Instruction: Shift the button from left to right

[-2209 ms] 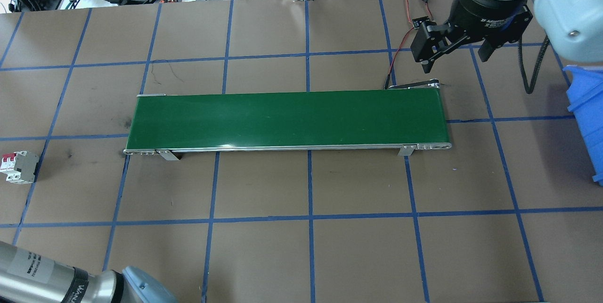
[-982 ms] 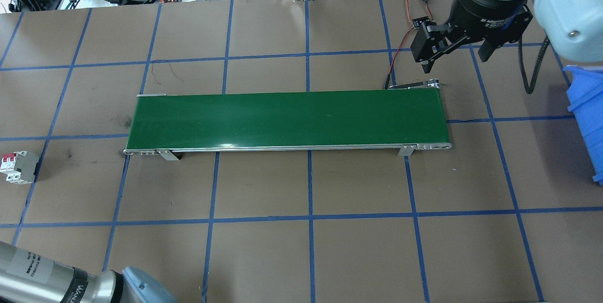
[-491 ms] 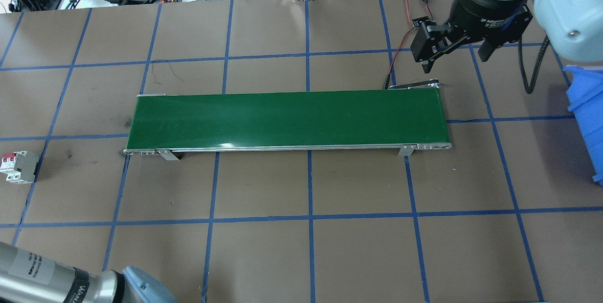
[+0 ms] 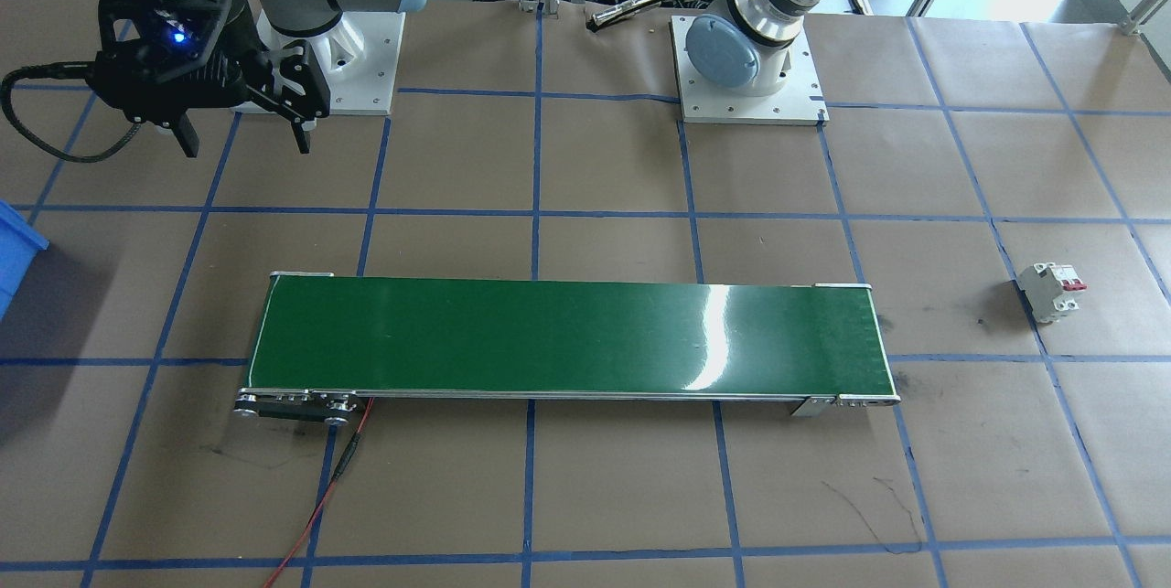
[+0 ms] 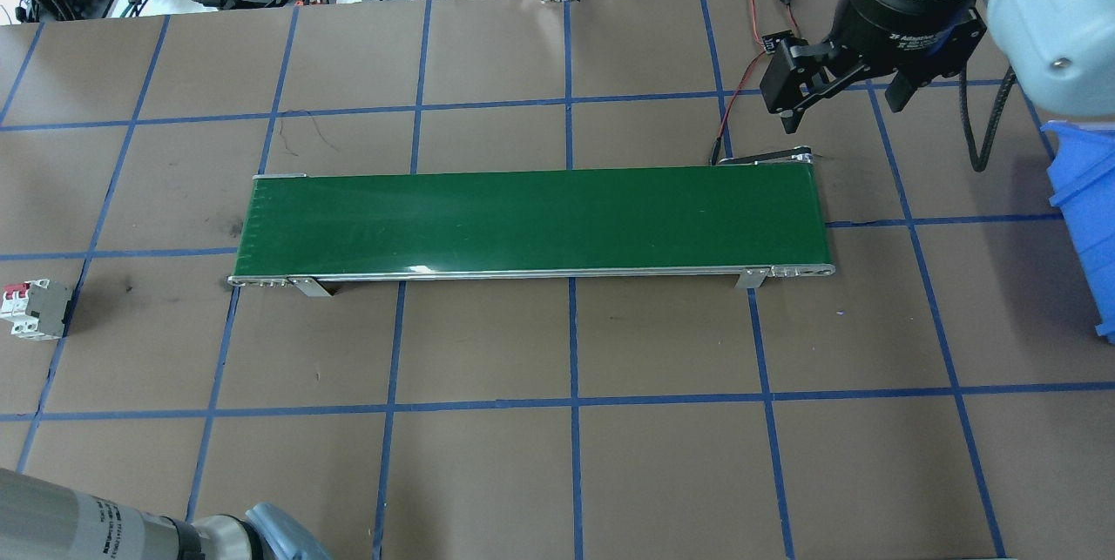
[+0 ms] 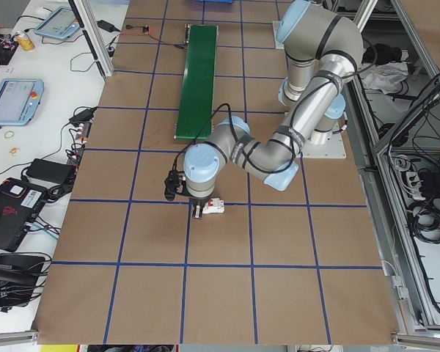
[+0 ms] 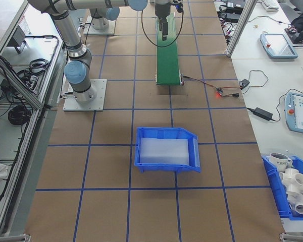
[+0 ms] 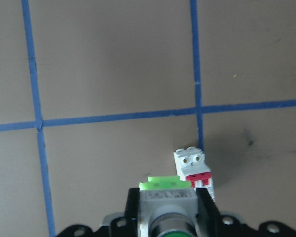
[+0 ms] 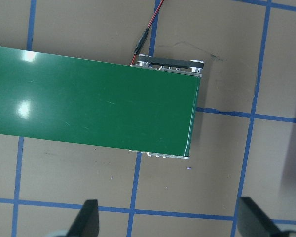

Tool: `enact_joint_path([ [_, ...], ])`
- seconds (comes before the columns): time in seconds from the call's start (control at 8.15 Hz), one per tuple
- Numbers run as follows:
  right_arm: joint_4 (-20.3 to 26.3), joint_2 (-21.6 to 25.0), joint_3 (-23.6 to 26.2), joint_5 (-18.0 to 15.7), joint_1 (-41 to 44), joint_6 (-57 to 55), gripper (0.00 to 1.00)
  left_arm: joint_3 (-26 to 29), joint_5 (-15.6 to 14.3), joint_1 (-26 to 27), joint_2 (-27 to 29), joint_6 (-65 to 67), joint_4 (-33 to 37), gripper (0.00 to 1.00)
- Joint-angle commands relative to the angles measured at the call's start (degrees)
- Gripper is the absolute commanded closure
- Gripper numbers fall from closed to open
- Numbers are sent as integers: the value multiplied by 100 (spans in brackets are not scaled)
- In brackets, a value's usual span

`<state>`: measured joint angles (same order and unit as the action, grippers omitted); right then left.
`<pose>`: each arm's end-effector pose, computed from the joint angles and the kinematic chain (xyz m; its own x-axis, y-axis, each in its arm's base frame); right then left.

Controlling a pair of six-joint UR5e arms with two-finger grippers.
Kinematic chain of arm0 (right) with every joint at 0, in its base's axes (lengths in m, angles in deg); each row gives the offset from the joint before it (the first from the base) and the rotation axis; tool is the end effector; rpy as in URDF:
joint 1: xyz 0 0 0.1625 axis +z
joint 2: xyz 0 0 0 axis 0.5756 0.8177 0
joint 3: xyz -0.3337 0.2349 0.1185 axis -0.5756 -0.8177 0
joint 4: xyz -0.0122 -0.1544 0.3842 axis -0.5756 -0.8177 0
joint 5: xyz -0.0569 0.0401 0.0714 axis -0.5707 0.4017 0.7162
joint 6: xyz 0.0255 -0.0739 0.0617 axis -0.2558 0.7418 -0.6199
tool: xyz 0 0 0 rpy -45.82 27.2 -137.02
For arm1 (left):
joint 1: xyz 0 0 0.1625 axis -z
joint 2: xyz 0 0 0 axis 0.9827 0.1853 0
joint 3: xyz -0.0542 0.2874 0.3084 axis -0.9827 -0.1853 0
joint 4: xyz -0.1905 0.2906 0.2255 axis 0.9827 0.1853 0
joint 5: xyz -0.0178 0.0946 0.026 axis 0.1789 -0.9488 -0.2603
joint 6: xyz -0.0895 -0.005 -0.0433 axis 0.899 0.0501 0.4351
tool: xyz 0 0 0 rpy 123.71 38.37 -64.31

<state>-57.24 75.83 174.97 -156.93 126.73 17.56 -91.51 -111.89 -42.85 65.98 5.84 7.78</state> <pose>0.1391 -0.4793 0.5116 -0.9885 -0.1276 0.0810 -0.1325 0.9894 -0.0587 0.4340 -0.4971 0.3698 -0.9963 0.0686 0.0513 0.0650 0.9955 -0.0685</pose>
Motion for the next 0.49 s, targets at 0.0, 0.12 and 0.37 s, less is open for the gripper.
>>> enact_joint_path([
  [0.0,24,0,0,23,0,-7,0,-60,20,1007,-640,2556,335,100],
  [0.12,41,0,0,24,0,2,0,-51,-6,1420,-764,3287,588,100],
  [0.37,42,0,9,24,0,2,0,-95,-104,2211,-888,5129,696,82],
])
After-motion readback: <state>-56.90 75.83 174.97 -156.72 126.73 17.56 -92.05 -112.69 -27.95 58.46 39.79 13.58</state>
